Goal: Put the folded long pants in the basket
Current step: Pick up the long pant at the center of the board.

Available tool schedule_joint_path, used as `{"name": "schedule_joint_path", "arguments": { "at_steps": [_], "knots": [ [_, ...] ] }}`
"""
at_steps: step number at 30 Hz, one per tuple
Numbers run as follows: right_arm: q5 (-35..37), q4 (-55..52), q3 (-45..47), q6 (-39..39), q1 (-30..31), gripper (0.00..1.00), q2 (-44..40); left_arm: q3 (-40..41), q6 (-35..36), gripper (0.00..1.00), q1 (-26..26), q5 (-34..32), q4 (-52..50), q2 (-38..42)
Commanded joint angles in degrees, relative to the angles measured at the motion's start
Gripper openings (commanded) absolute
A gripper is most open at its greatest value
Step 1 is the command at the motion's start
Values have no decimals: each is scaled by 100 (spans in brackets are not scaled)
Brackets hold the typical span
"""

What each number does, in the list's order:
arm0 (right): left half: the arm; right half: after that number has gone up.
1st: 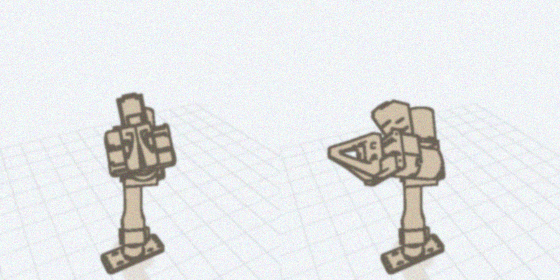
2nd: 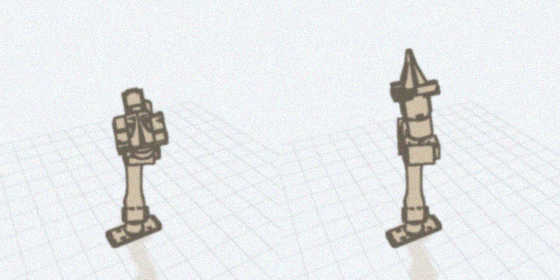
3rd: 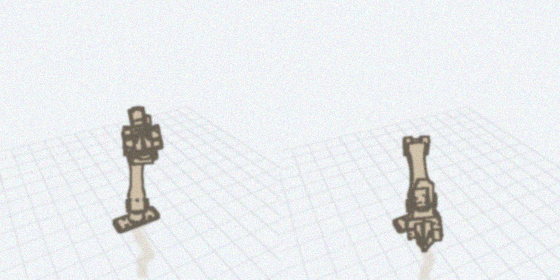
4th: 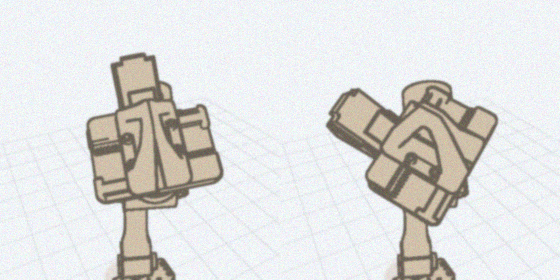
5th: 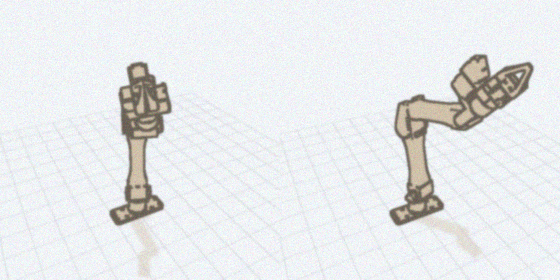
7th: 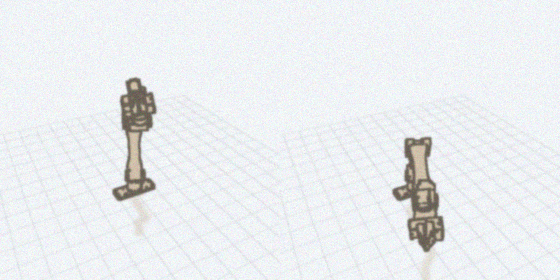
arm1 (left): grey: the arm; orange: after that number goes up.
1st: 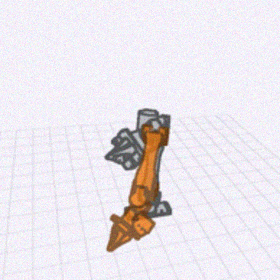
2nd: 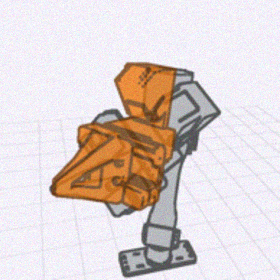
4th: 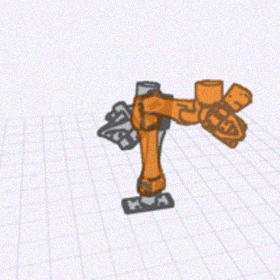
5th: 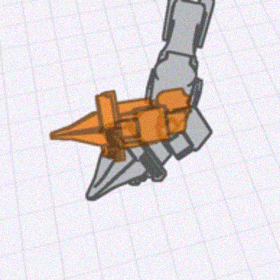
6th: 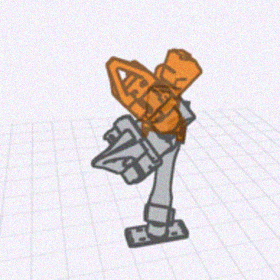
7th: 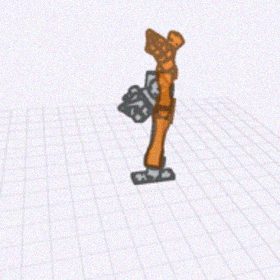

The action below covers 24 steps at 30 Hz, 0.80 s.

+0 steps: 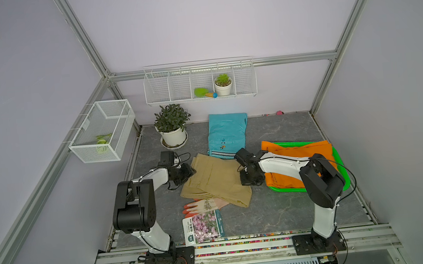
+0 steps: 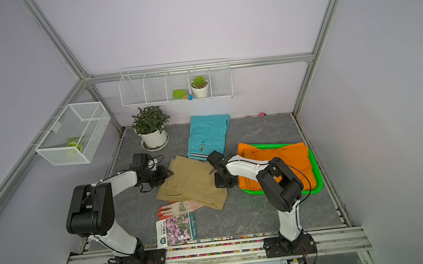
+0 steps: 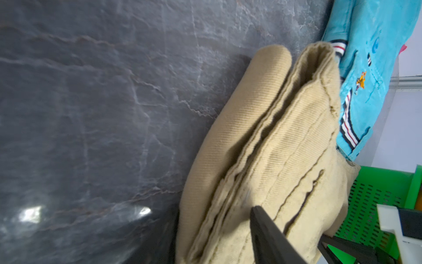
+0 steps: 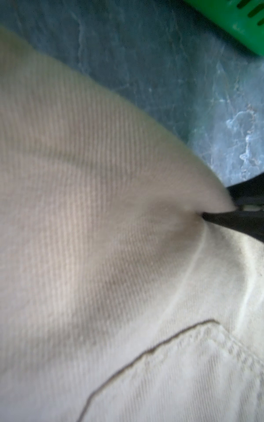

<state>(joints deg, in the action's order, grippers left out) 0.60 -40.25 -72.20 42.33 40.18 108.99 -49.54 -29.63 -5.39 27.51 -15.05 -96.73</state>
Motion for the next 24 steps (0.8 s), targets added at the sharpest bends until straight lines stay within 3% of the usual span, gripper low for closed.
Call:
{"name": "schedule_joint_path", "arguments": {
  "at_steps": [1,8,12,19,24],
  "knots": [
    [-50,35,13,-101,-35,0,265,58,27,50,-68,142,86,94],
    [-143,144,-4,-84,-55,0,315,-133,64,25,-76,-52,-95,-37],
    [-263,188,-148,-132,-55,0,270,-362,133,1,-76,-116,-280,49],
    [-329,-396,-881,-509,-52,0,31,-1003,297,0,-85,-332,-1251,319],
    [19,-1123,-1499,-950,-56,0,-254,-1533,284,0,-85,-599,-2123,693]
  ]
}}
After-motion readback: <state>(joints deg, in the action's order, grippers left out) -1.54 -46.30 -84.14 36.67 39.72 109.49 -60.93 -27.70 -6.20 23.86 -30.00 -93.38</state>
